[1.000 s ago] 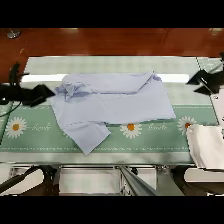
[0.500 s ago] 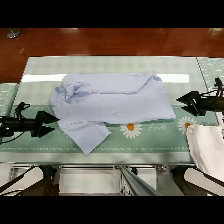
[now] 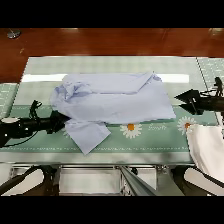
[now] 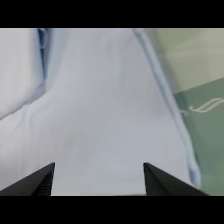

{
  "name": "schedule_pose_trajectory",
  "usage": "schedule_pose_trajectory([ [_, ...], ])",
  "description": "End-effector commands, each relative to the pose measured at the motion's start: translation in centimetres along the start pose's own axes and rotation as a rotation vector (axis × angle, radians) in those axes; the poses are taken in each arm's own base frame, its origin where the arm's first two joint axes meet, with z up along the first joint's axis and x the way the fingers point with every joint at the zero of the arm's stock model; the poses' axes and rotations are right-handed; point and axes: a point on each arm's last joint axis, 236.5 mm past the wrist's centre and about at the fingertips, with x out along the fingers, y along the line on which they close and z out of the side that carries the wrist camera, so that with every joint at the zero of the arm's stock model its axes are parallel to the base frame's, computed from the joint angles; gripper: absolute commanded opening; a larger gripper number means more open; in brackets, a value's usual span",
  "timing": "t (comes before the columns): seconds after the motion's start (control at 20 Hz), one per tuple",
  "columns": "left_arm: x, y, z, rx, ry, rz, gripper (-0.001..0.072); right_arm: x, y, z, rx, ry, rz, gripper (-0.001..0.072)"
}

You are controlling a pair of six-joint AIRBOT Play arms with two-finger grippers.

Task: Fold the shirts.

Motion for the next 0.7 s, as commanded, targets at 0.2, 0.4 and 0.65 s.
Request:
schedule_pose_trajectory([
  [0.2, 0.4, -3.3, -0.8, 0.092, 0.033, -0.099, 0.0025, -1.9, -10.0, -4.5, 0.182, 0.105, -0.273, 0.0631],
  [0.4, 0.4, -3.3, -0.8, 0.093, 0.032, -0.099, 0.0025, 2.0, -7.7, -5.4, 0.129, 0.155, -0.207, 0.0631],
  [0.65, 0.4, -3.3, -0.9, 0.093, 0.034, -0.099, 0.0025, 6.0, -5.8, -4.1, 0.14, 0.156, -0.148, 0.063],
])
